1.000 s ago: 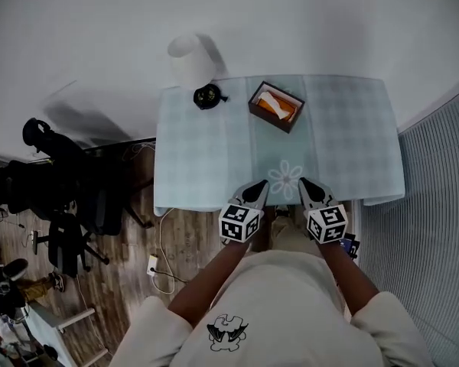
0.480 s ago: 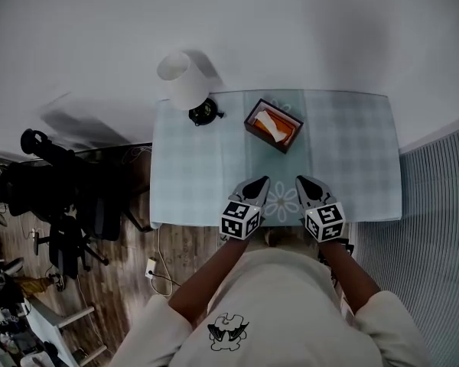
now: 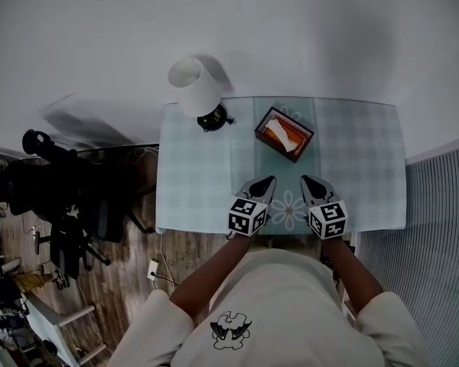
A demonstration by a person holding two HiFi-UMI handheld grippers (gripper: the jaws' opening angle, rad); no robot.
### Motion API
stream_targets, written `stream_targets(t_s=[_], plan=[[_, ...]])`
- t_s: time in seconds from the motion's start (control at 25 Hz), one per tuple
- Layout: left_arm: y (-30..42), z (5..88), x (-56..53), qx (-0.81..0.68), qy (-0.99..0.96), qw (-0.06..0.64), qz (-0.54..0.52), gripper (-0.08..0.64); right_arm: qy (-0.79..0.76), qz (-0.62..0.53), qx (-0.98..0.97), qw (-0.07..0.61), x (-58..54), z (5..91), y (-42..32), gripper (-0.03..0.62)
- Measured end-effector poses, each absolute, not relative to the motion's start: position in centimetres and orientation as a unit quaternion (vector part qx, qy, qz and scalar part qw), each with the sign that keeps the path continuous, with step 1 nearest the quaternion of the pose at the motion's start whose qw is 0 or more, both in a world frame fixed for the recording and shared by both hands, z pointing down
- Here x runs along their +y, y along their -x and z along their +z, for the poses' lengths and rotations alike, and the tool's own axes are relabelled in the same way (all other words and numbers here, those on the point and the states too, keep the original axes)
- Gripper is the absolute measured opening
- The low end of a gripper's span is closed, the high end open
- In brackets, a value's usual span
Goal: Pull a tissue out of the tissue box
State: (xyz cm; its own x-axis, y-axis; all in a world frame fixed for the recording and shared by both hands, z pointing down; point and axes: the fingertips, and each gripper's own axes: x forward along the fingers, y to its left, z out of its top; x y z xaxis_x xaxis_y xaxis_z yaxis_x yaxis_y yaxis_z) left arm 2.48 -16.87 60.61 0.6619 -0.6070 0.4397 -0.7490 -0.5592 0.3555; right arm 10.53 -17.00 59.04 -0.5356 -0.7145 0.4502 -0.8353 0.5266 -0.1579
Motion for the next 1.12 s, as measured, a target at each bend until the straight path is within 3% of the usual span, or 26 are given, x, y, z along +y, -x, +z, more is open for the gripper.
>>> stream_targets(t_s=[0.8,0.84,0.92,1.12], plan=[[-1.4,68.2,-27.3,-0.387,-0.841,0.34,0.167,0.006,-0.392,0.177,-0.85,0.303,-27.7,67.6,-8.0,0.014],[-1.5,68.6,-27.6,-0.385,-0.838,0.349,0.166,0.006,-0.388,0.182,-0.85,0.306,-27.9,68.0,-7.9,0.024],[-1.8,68.9,-27.8,-0.377,-0.837,0.361,0.163,0.006,-0.383,0.188,-0.849,0.313,-28.0,68.6,-7.8,0.116],[-1.7,69.1,-27.8,-0.381,-0.835,0.361,0.168,0.006,-0.378,0.187,-0.841,0.338,-28.4,69.8,-7.5,0.18]])
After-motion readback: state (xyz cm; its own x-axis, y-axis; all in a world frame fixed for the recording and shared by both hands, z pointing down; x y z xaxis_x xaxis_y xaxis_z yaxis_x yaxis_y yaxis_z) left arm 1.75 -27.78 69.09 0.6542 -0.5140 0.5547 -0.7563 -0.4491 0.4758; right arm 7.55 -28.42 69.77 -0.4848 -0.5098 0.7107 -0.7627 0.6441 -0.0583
